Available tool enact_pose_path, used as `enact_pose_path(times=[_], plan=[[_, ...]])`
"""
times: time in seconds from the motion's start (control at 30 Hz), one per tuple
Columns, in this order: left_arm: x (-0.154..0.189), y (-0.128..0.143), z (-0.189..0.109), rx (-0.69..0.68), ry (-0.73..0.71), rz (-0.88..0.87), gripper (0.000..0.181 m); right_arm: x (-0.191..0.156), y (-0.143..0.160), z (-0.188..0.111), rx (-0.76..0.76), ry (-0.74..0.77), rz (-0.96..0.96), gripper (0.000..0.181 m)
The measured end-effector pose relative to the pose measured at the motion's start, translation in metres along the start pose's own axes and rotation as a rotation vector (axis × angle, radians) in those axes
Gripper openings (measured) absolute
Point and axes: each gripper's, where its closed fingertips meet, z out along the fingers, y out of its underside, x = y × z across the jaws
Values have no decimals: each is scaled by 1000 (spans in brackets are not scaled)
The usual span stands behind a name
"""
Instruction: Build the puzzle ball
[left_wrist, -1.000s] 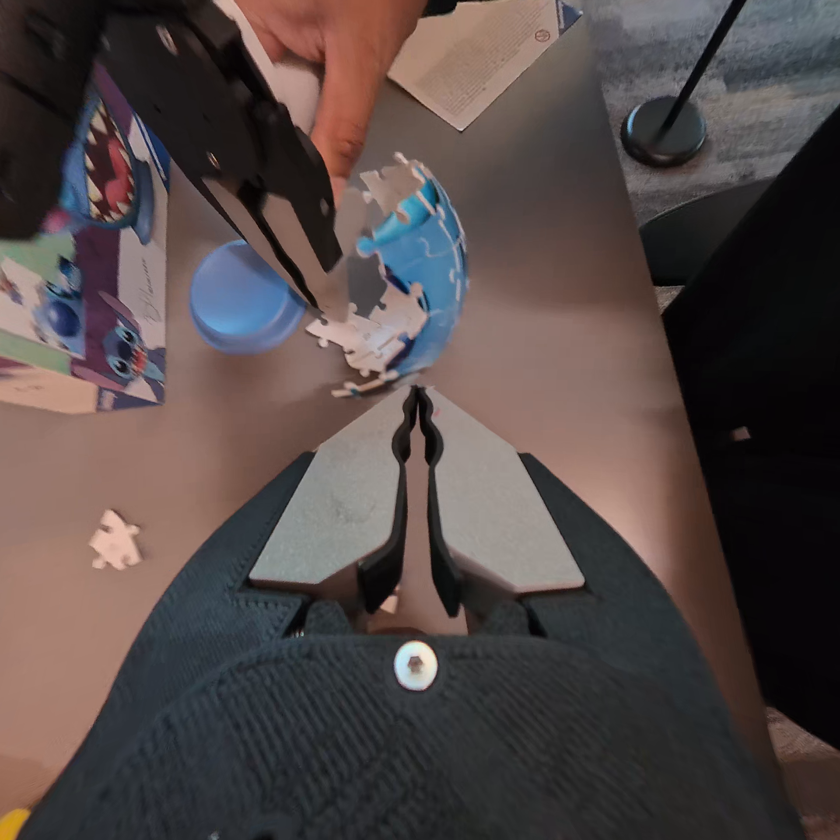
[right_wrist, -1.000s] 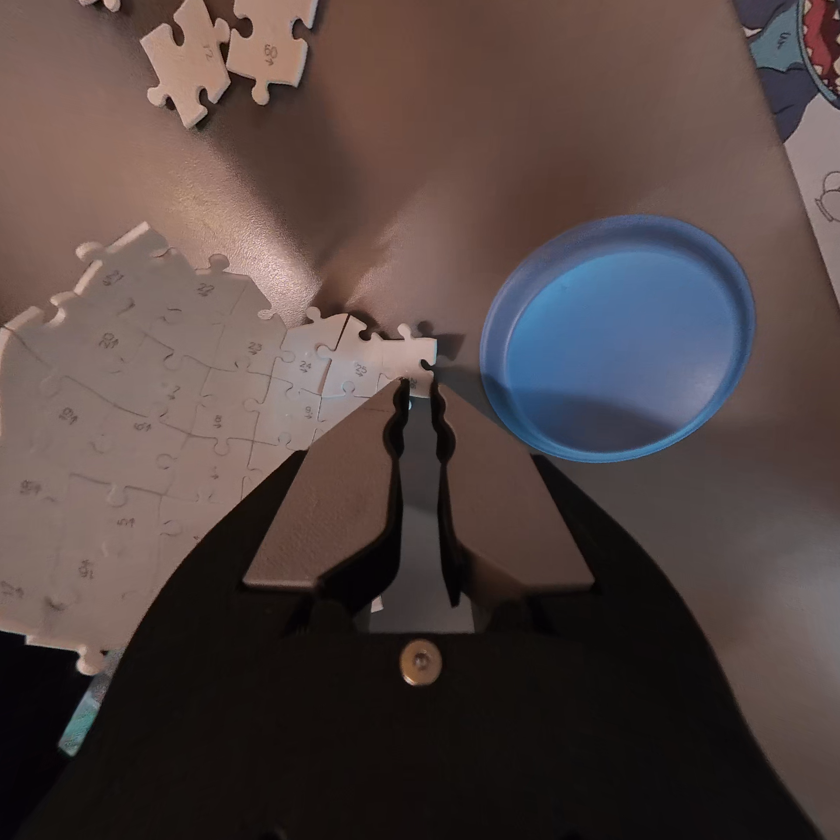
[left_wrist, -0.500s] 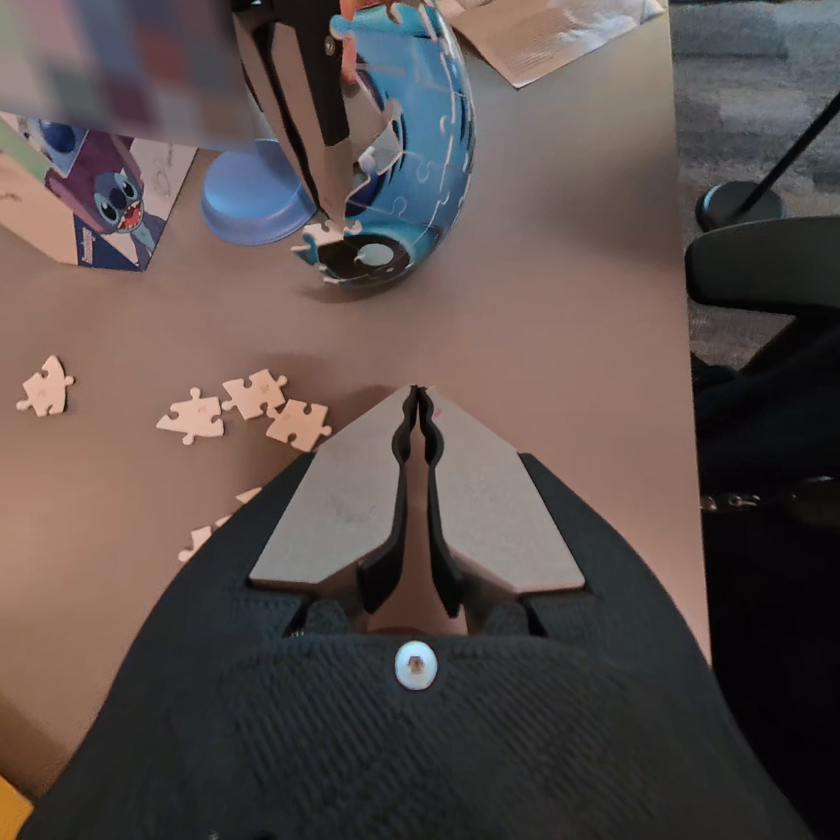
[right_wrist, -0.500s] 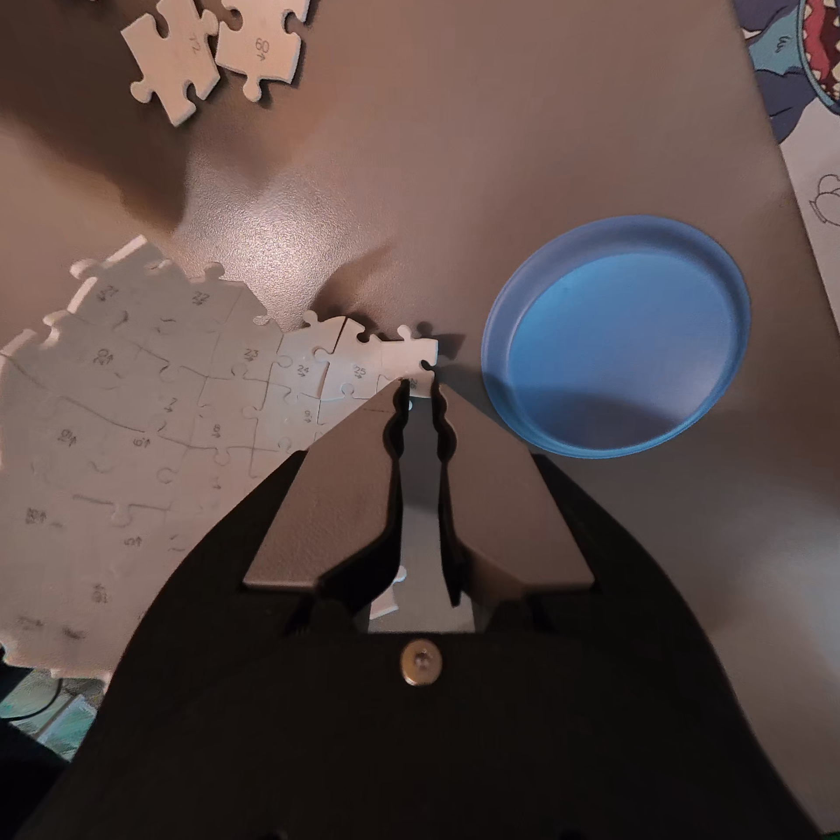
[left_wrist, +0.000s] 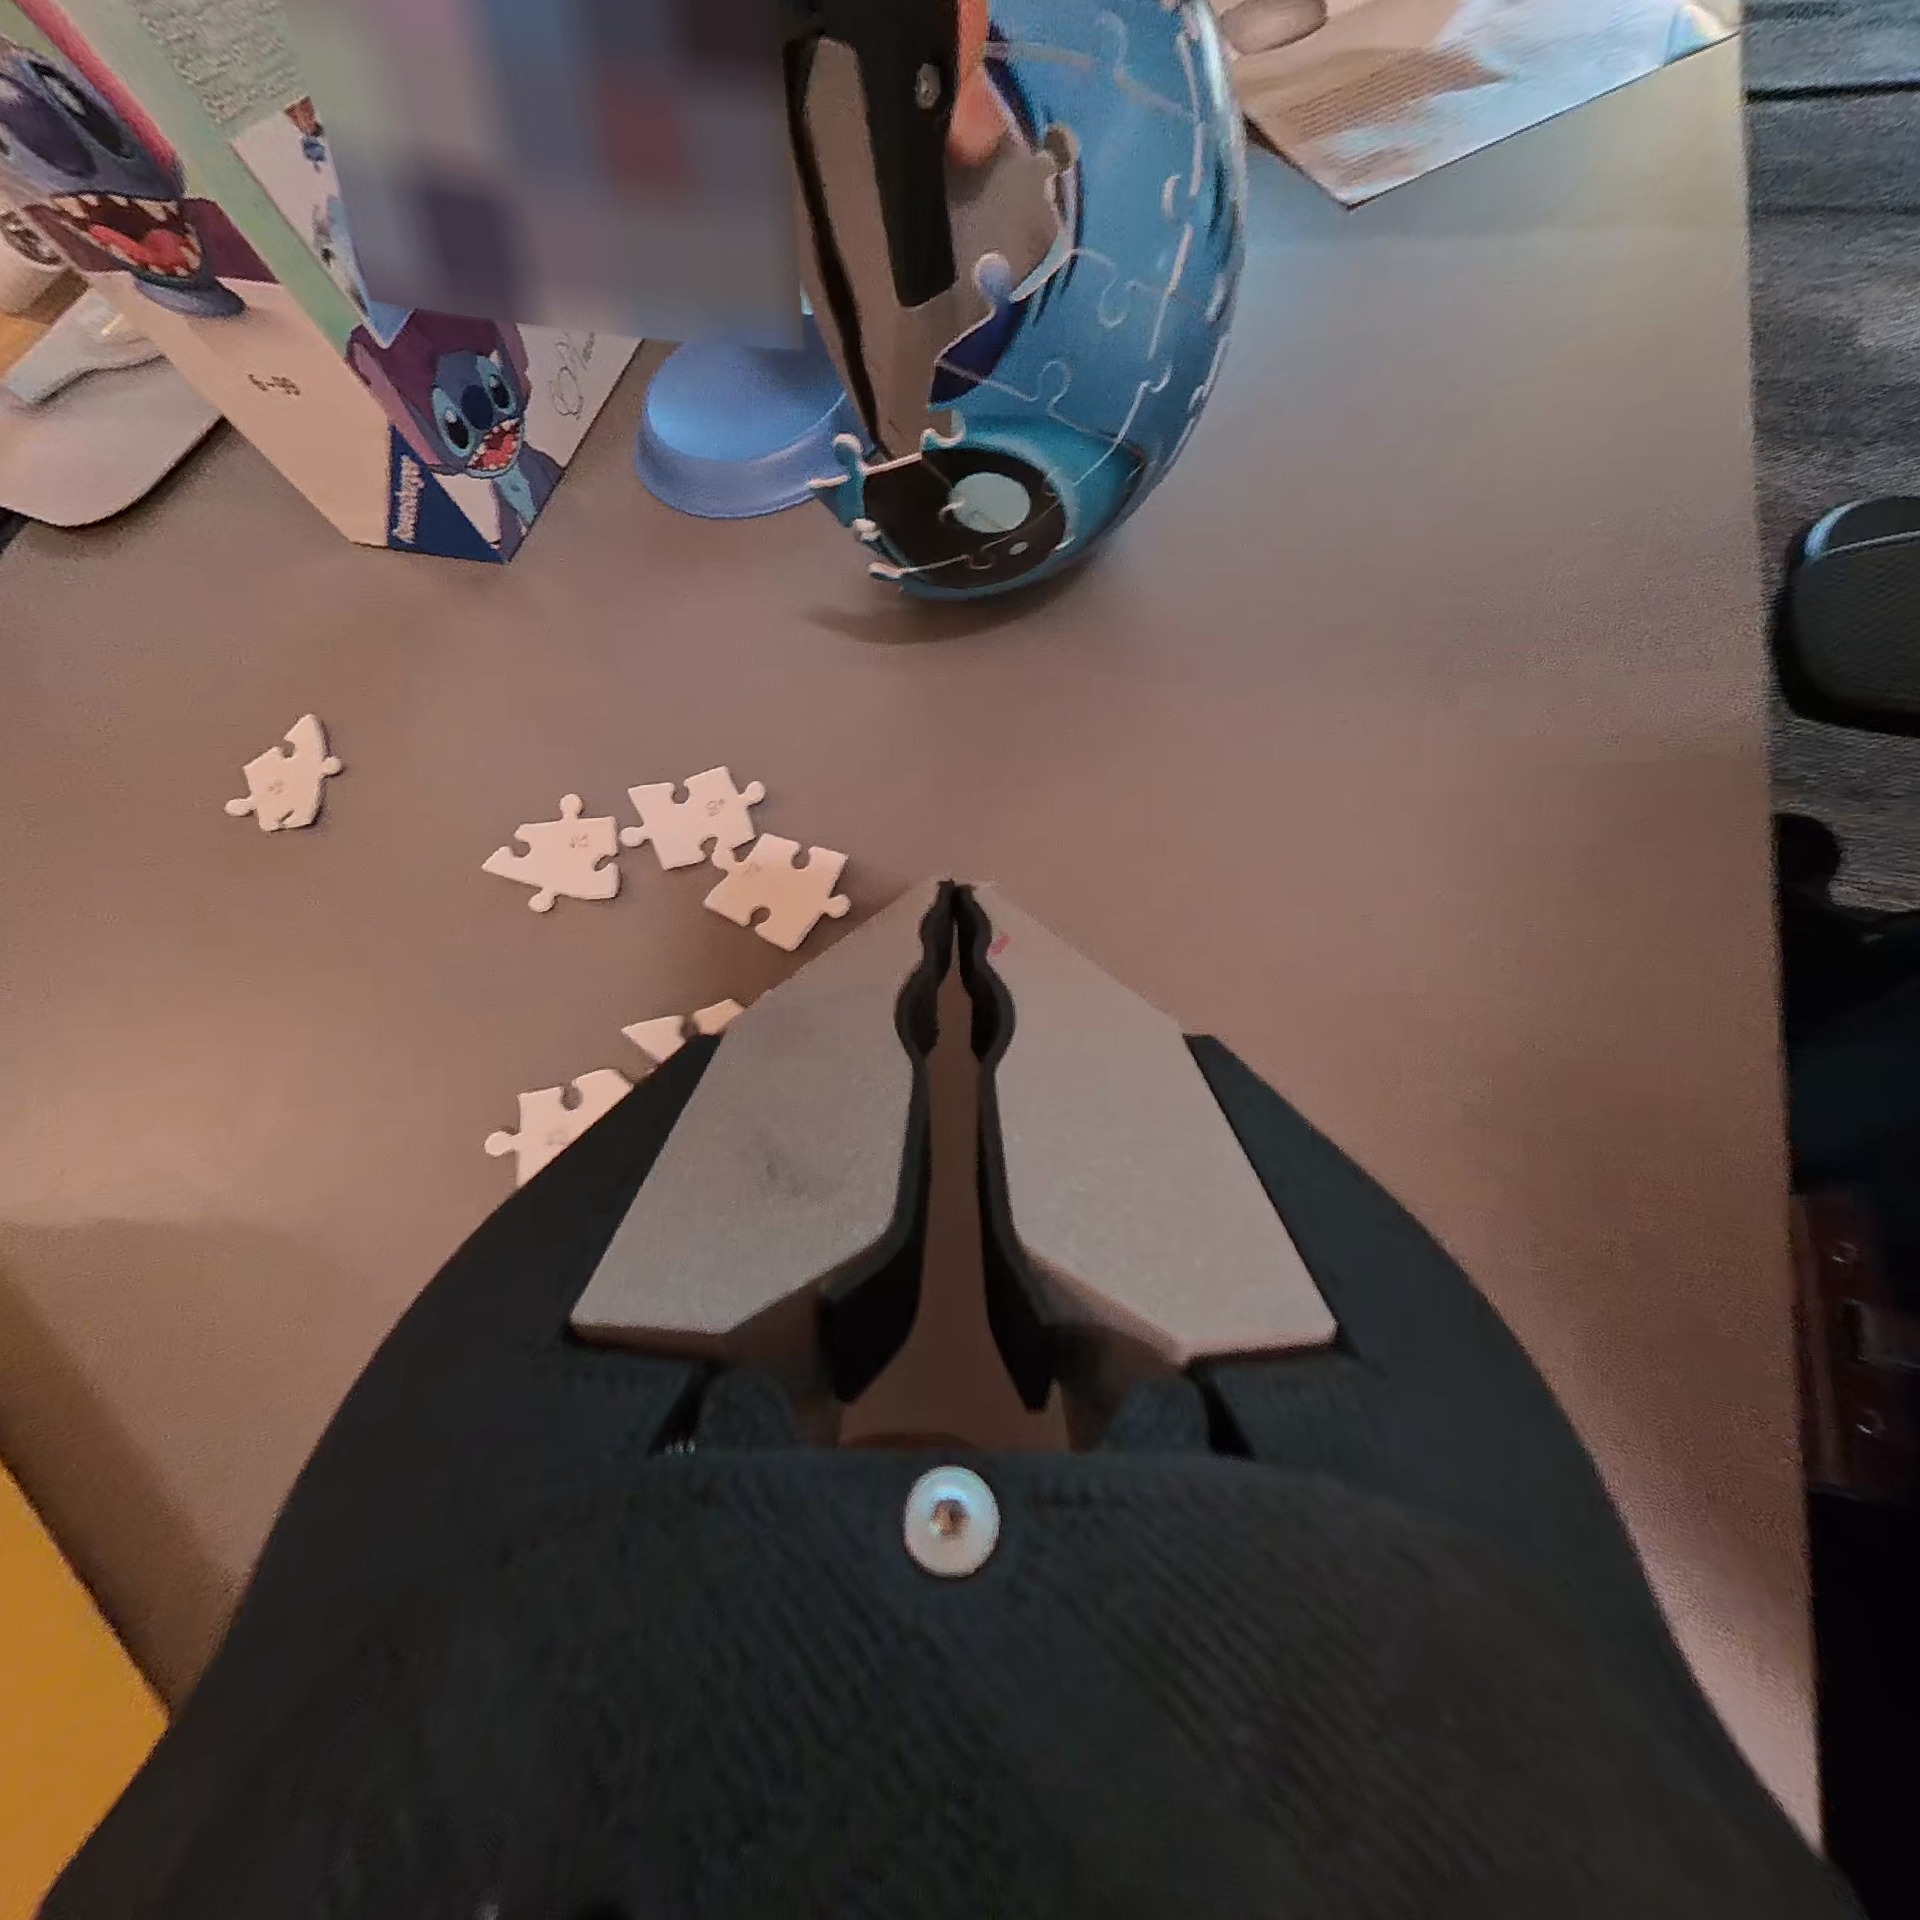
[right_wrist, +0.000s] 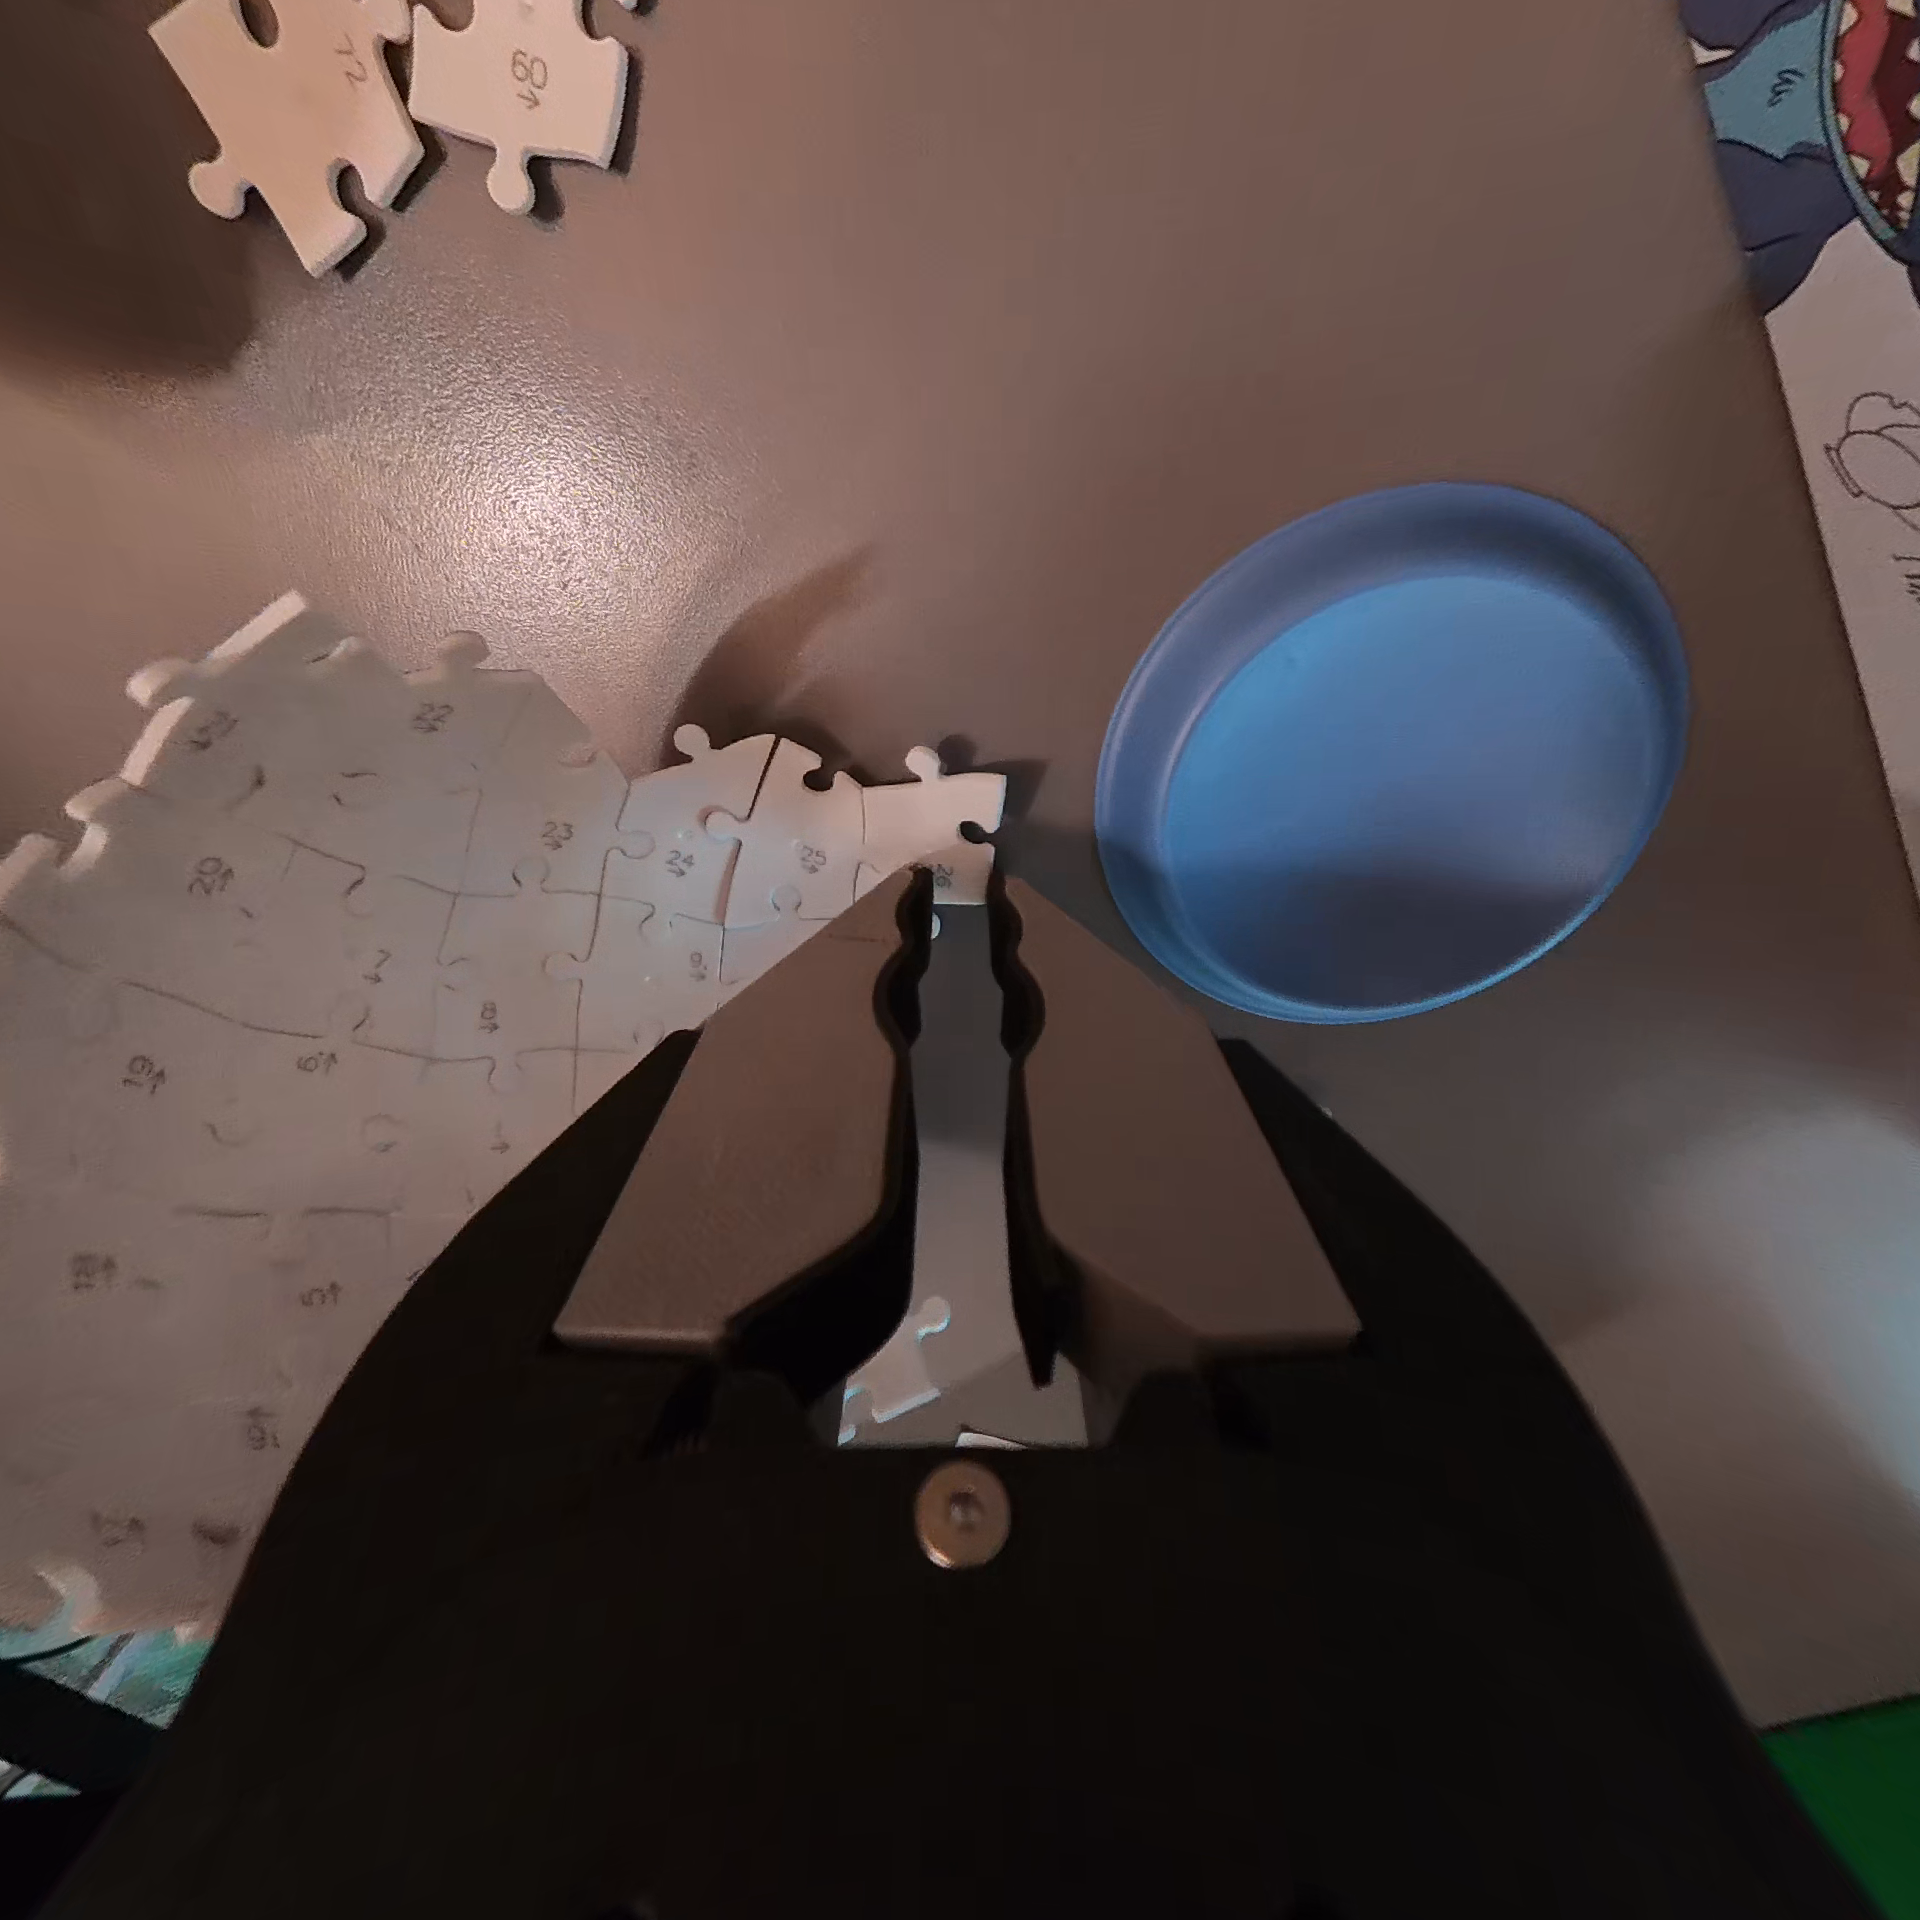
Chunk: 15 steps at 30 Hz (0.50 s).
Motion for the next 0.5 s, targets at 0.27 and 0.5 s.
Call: enact_pose_path(times=[0.27, 0.5], plan=[[-18, 3, -4, -41, -101, 3, 0, 0, 0, 0, -11, 8, 8, 8], [-29, 8, -7, -47, -126, -54, 0, 1, 0, 0, -56, 37, 22, 8]])
